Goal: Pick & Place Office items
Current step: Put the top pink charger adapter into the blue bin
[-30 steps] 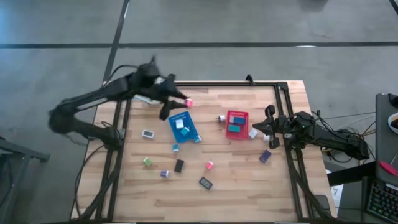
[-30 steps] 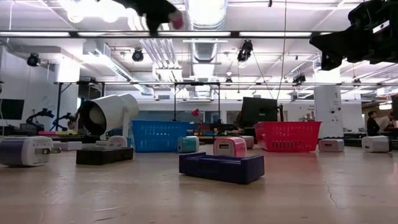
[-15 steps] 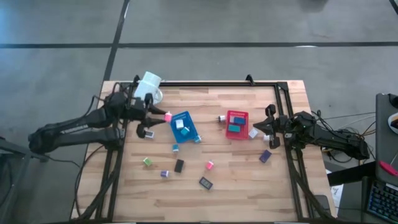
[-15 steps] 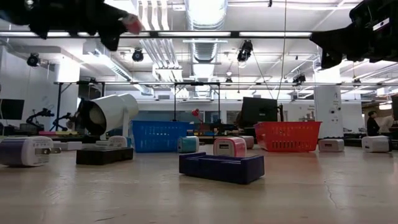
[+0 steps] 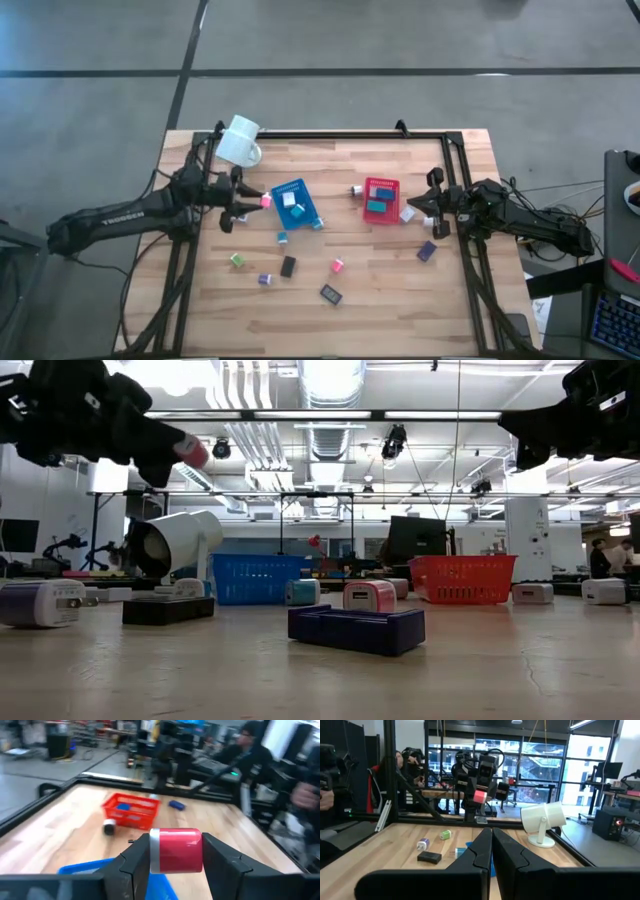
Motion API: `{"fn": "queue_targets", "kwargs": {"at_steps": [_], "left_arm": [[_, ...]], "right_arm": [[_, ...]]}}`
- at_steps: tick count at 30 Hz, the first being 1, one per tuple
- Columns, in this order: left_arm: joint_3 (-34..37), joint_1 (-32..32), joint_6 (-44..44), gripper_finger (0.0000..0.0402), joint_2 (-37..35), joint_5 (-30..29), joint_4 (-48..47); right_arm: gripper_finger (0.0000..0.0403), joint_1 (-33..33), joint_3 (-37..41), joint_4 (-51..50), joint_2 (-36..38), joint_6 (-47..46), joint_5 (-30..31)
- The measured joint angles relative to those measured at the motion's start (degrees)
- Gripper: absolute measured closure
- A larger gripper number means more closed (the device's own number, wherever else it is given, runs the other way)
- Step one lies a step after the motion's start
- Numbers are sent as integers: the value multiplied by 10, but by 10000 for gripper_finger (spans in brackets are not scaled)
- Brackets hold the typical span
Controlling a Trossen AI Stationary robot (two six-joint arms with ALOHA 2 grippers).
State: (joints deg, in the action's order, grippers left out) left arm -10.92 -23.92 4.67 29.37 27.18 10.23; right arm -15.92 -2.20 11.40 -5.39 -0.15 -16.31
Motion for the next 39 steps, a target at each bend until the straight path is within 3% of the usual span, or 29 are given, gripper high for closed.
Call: {"fn": "queue_targets", "kwargs": {"at_steps": [4,9,18,25,32,39], "left_arm": [[-43,0,0,248,31,-46,-51],[-115,0,-12,249,125,-97,-118],[-169,0,-46,249,355,-105,-114],[-215,4,-60,249,488,-105,-108],[-250,14,-77,248,554,-110,-105],[-250,15,-82,218,557,-114,-114]], "right_arm": [[394,0,0,4,0,3,5],[394,0,2,14,0,3,14],[394,0,2,14,0,2,14],[394,0,2,12,0,2,13],[394,0,2,12,-1,1,13],[394,0,2,11,-1,-1,12]]}}
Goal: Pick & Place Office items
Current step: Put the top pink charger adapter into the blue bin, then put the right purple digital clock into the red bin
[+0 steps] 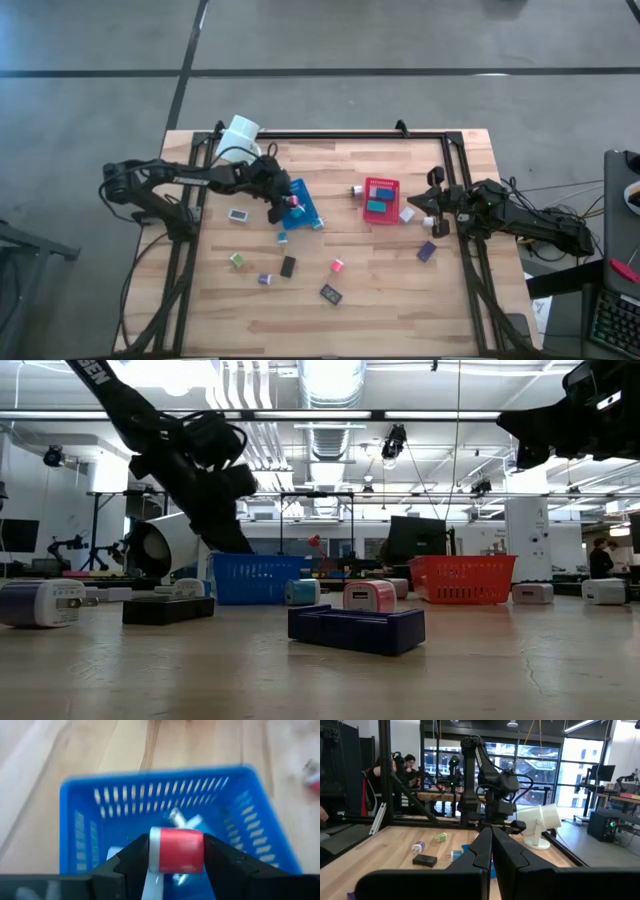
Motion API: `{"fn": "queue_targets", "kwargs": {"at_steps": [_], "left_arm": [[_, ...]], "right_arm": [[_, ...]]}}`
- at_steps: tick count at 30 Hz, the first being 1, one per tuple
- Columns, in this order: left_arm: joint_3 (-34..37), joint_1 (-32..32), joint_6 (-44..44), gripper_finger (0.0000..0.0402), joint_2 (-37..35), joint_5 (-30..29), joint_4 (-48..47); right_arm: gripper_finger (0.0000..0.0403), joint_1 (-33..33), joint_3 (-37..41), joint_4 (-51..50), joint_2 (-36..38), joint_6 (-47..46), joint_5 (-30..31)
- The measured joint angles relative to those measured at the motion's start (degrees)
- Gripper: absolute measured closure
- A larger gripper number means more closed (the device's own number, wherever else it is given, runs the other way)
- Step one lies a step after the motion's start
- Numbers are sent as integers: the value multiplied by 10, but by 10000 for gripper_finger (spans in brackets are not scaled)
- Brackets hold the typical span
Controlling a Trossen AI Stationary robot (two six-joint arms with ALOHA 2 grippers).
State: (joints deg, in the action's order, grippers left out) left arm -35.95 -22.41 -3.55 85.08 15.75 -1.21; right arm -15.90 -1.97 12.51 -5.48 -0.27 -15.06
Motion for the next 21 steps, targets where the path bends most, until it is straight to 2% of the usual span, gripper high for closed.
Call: {"fn": "queue_targets", "kwargs": {"at_steps": [5,9,15,21], "left_arm": [[2,0,0,182,-24,-3,-7],[2,0,-7,159,-76,-3,-23],[6,2,-10,157,-221,38,-44],[17,2,-71,187,-383,-3,-48]], "right_arm": [[394,0,1,-2,0,-4,0],[394,0,1,-2,0,-2,-1],[394,0,1,-3,0,-5,-1],[394,0,1,-3,0,-3,-1]]}}
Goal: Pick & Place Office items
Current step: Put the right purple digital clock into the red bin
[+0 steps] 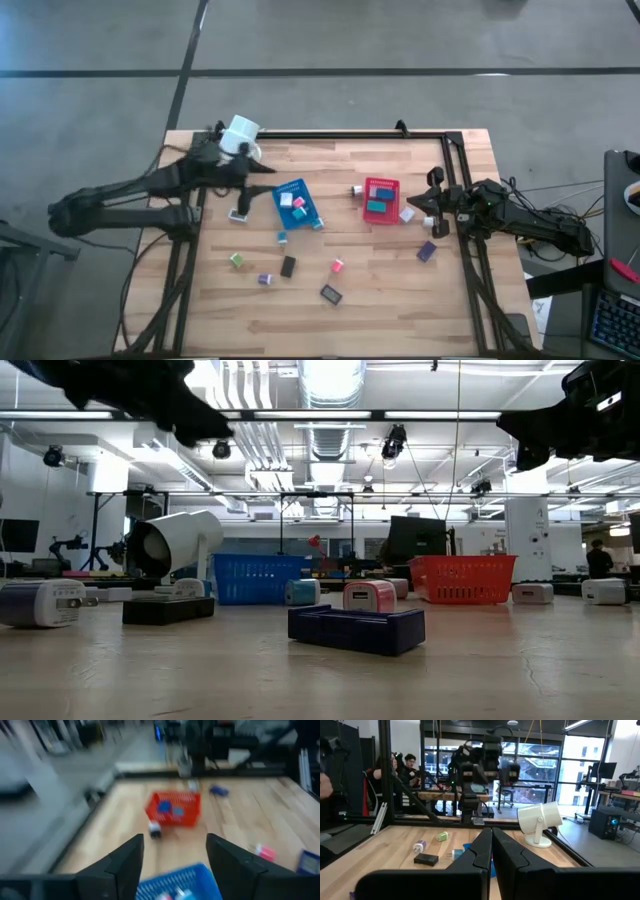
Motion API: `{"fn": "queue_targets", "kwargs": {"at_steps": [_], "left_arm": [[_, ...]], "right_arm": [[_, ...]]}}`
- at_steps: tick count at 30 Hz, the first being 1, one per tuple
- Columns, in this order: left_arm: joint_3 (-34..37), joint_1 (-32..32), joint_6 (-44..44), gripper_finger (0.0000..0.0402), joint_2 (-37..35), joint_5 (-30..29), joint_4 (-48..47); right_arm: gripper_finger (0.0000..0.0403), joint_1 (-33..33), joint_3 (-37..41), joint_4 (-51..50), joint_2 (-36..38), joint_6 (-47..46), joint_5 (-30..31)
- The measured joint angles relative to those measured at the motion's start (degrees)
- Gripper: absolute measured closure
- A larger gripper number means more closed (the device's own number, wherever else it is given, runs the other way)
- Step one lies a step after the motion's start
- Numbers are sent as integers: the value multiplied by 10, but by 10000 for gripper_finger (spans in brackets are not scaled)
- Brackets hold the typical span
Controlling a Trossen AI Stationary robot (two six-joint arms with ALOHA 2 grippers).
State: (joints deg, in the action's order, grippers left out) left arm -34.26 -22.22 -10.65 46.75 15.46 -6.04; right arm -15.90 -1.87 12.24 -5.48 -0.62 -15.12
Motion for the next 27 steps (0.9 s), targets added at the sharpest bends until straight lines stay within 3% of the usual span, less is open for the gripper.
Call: {"fn": "queue_targets", "kwargs": {"at_steps": [5,12,21,27], "left_arm": [[58,0,-14,250,-103,-3,34],[147,-6,-43,389,-185,-5,102],[195,-14,21,397,-221,0,121],[235,-15,3,399,-240,-2,144]], "right_arm": [[394,0,0,0,0,2,1],[394,0,0,4,0,5,1],[394,0,0,4,0,8,2],[394,0,0,4,0,8,2]]}}
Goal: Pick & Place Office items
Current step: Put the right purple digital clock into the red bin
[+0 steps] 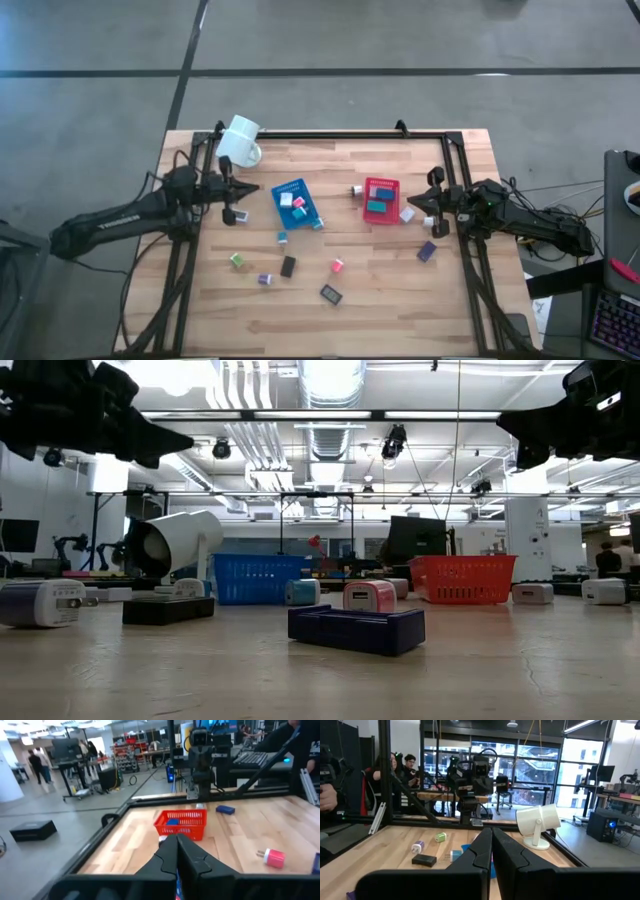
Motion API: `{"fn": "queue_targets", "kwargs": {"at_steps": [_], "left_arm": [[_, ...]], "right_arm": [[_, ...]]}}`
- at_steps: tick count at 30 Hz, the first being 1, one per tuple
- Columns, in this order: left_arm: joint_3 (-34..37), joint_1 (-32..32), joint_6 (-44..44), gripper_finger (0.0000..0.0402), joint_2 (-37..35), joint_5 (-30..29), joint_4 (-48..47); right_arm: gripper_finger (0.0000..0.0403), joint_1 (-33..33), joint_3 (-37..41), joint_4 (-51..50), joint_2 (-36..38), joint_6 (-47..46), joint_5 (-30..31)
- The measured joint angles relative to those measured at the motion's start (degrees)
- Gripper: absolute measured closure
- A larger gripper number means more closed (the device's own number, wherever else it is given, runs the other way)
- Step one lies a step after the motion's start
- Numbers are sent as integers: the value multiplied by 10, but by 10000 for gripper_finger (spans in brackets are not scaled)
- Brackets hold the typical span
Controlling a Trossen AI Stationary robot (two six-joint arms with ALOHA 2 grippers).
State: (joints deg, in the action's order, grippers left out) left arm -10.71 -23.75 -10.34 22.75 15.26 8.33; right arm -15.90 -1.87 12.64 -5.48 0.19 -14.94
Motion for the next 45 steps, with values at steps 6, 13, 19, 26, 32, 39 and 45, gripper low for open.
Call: {"fn": "queue_targets", "kwargs": {"at_steps": [6,13,19,26,32,39,45], "left_arm": [[12,-6,-5,400,-1,-1,6],[27,-24,0,400,2,-1,15],[22,-25,7,391,1,2,18],[22,-25,12,385,1,2,20],[22,-25,13,393,1,3,20],[22,-25,16,393,2,3,22],[22,-25,12,393,2,3,24]], "right_arm": [[394,0,0,0,0,2,0],[394,0,0,13,0,11,2],[394,0,-35,14,-17,-21,16],[394,0,-200,-202,-110,-106,59],[394,2,-357,-465,-250,-165,90],[394,44,-500,-759,-409,-195,92],[394,119,-533,-866,-483,-195,114]]}}
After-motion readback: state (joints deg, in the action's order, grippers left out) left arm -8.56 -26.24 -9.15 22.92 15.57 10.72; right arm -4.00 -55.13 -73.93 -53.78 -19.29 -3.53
